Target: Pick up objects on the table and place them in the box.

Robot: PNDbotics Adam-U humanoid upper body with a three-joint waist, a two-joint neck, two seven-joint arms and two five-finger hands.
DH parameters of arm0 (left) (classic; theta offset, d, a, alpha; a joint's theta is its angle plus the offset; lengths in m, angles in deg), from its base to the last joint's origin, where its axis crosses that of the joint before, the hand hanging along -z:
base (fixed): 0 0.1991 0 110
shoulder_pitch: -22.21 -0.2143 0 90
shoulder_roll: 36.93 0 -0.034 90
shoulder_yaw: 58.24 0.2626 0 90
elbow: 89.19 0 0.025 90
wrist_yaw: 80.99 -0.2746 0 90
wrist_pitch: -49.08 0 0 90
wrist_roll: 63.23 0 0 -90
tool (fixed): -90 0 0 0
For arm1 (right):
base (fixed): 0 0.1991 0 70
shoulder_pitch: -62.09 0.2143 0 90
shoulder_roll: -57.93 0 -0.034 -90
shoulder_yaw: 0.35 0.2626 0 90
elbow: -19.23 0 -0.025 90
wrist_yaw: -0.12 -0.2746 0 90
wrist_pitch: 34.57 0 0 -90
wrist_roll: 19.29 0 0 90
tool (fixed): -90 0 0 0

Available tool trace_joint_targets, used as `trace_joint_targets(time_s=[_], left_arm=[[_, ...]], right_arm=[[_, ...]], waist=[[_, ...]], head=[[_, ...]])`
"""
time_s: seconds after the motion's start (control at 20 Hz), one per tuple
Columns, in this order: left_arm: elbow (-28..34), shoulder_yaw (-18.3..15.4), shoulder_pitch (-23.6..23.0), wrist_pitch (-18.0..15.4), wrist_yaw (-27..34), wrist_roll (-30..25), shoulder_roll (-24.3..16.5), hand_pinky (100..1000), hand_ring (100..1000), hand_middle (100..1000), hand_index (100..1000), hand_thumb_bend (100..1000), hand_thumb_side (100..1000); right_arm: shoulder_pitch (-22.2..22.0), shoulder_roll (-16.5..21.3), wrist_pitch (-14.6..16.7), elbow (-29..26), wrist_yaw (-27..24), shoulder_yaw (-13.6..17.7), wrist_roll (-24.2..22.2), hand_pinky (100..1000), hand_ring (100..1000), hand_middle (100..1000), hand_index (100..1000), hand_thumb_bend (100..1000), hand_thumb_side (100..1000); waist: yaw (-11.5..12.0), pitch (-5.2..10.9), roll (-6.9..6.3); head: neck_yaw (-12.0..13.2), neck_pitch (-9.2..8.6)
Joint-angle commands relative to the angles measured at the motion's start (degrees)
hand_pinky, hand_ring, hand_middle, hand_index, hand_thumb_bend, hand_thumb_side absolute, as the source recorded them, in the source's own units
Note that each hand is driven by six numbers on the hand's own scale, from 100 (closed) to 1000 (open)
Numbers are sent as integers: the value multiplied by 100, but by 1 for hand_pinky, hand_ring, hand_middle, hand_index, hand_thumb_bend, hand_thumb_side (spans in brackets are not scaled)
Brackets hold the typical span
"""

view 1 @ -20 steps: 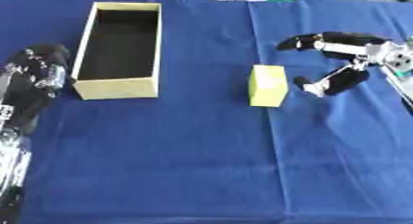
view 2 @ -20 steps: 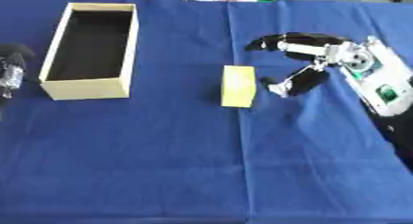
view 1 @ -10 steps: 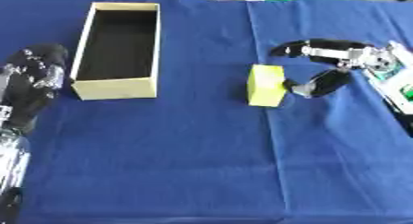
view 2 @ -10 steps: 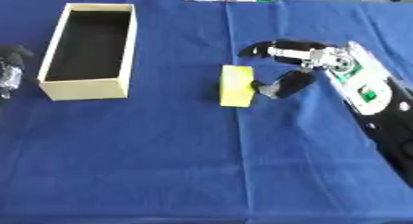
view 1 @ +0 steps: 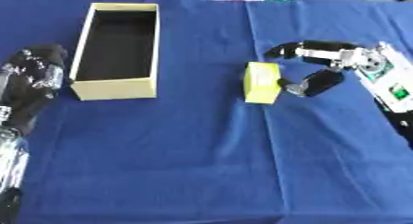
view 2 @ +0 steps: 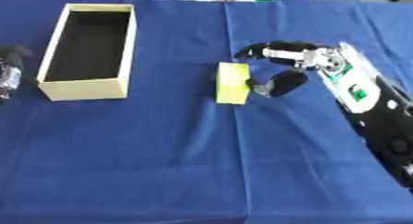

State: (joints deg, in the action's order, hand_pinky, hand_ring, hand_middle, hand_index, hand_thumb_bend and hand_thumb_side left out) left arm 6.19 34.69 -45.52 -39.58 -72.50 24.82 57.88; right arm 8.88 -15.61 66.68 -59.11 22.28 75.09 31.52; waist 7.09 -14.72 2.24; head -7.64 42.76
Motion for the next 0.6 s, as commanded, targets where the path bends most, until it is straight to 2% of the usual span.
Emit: trace_joint_targets(time_s=[0.05,0.3,0.6], left_arm=[[58,-3,53,-10,14,-22,-117,548,824,656,704,100,246],[59,-6,53,-11,17,-21,-116,548,824,656,704,100,246],[57,-14,42,-11,15,-14,-133,548,823,656,704,100,246]], right_arm=[[75,61,26,46,61,-27,-45,968,1000,970,1000,100,307],[73,86,41,-8,30,-29,-74,968,1000,970,1000,100,301],[10,299,9,-443,-151,61,-36,967,1000,969,1000,100,277]], waist=[[-2,103,-14],[-2,105,-12],[-12,117,13]], head=[[-9,44],[-3,42],[20,52]])
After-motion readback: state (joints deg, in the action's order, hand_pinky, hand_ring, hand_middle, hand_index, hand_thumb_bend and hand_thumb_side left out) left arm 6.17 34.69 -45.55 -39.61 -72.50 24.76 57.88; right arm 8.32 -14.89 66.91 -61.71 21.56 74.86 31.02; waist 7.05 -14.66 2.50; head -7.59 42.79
